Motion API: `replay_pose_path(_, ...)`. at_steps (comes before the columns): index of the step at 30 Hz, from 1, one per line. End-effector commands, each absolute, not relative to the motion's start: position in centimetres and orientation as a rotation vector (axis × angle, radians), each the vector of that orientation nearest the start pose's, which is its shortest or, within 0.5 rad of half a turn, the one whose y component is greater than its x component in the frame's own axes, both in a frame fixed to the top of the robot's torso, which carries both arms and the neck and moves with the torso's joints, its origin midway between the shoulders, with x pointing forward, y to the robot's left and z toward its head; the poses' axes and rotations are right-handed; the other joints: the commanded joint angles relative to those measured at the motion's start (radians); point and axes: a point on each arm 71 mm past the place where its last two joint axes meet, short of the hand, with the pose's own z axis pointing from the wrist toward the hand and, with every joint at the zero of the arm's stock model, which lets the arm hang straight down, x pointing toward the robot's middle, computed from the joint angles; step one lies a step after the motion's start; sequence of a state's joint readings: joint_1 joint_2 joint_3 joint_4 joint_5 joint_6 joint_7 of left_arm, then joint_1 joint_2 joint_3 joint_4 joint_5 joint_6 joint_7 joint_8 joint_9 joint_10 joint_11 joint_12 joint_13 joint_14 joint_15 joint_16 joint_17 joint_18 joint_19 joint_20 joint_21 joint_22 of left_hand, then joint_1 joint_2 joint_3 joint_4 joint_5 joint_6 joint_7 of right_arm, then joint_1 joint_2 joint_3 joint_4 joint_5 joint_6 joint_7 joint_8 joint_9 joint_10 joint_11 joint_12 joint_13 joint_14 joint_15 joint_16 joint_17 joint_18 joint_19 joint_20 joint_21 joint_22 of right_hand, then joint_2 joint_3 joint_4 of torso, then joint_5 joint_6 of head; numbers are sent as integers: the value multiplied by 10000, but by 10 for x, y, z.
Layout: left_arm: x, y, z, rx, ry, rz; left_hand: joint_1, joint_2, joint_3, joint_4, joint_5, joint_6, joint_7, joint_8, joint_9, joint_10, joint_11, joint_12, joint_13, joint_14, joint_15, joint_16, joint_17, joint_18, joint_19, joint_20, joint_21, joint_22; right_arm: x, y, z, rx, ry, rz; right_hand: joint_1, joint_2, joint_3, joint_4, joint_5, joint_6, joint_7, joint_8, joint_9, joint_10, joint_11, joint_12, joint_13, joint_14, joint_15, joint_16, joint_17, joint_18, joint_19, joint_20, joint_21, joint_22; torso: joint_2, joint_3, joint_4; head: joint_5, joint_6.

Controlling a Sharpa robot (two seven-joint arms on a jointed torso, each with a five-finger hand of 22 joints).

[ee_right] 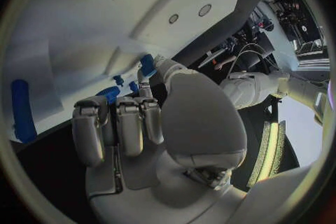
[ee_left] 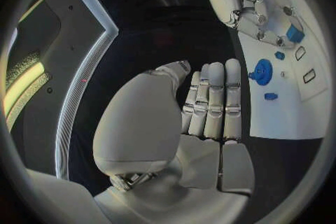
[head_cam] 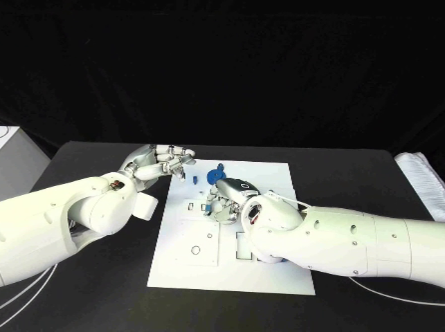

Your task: Assemble the parts on the task board

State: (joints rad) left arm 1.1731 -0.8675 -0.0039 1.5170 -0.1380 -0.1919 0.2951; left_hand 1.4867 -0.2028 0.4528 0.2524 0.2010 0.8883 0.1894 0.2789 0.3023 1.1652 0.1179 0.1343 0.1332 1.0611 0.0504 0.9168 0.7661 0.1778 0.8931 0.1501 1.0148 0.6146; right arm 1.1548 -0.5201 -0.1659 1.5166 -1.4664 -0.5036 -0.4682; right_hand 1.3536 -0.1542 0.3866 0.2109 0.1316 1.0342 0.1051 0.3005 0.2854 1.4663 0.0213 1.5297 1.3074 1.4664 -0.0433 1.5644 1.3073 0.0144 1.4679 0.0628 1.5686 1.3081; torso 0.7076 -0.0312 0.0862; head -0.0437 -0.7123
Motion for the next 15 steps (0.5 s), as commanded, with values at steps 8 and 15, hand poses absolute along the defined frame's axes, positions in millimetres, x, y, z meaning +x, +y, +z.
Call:
replay_pose_path(8,487,213,-182,-10001,15747,-15645,-94,-22,69,0,-38,-57,-18,2,11,-56,3,61,12,-71,4,61,-10,59,-98,-3,56,12,445,-62,-238,-630,17243,6378,-22,-16,15,-39,52,3,-80,156,369,651,-13,-64,2216,1044,-36,64,2635,-144,1029,-38,22,2627,0,5,-9,10,-36)
replay_pose_path(15,487,212,-182,-10000,15761,-15653,-108,-26,72,2,-39,-61,-20,9,26,-63,1,74,24,-71,2,75,-18,60,-111,1,74,19,445,-60,-239,-698,17264,6433,-120,-205,11,-88,8,-223,9,127,344,632,60,-86,2201,1044,20,64,2635,-144,1029,3,22,2627,1,8,-4,15,-65)
